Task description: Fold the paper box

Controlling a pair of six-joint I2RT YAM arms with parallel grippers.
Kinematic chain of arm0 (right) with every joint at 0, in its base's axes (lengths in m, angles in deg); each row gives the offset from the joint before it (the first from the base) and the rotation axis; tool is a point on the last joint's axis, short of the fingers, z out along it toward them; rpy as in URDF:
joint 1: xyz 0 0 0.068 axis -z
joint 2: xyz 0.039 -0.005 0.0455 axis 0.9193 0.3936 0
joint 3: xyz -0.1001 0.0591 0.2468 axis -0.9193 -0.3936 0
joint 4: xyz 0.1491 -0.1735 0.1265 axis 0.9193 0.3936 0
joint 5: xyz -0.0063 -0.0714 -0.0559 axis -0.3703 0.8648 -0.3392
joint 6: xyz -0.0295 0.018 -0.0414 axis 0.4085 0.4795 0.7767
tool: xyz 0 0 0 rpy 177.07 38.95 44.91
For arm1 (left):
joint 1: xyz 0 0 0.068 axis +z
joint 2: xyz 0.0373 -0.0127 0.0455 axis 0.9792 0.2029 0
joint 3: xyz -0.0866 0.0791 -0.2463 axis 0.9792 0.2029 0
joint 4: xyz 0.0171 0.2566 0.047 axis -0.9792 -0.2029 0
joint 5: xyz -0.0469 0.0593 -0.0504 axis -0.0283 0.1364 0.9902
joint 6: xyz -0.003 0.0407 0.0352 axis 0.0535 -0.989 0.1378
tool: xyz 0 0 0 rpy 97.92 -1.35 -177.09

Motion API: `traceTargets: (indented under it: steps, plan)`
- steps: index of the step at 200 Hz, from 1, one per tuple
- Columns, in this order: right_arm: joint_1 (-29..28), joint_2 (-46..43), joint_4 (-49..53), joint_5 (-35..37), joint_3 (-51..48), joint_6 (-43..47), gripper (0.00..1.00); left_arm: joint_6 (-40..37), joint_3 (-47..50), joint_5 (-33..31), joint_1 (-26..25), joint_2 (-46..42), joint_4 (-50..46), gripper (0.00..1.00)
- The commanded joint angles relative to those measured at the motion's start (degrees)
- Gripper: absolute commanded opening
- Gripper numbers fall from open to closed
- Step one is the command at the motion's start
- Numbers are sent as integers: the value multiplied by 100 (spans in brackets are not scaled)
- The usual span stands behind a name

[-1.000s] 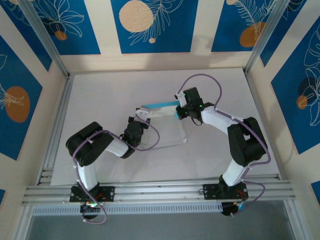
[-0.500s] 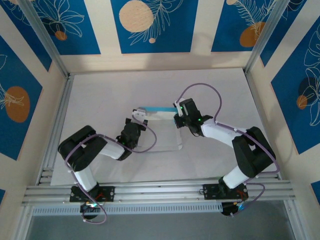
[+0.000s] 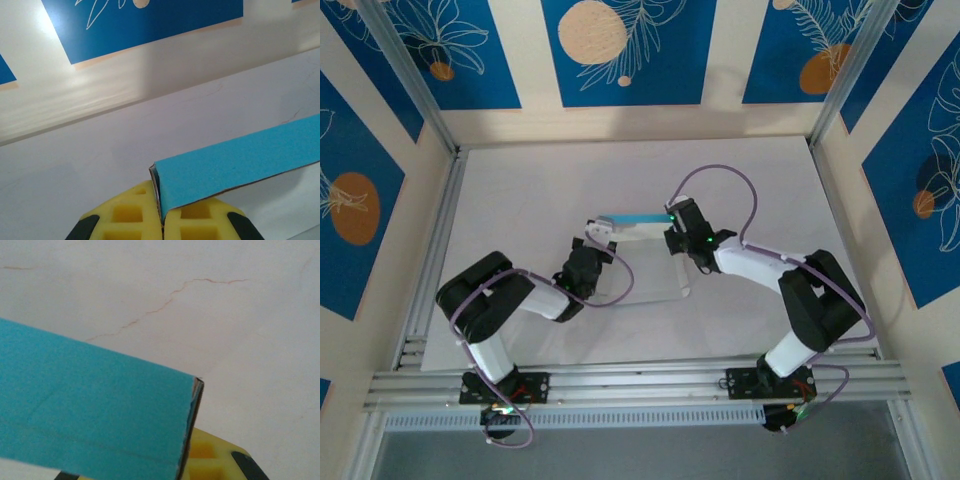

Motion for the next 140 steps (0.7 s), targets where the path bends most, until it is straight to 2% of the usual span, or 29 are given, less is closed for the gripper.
traceTargets:
  steps: [1, 20, 48, 82, 140]
  plan:
    - [-115, 165, 155, 577, 159, -27, 7, -9, 59, 177, -196, -95, 20, 0]
    - [-84, 201, 67, 475, 146, 95, 8, -22, 45, 151, -205, -73, 40, 0]
    - [85, -31, -663, -609, -285, 352, 20, -27, 45, 140, -207, -12, 66, 0]
    - [229, -391, -1575, -1619, -841, 484, 25, -18, 43, 140, -209, 52, 92, 0]
    - [388, -534, -2120, -2243, -1262, 471, 26, -43, 32, 97, -196, 67, 91, 0]
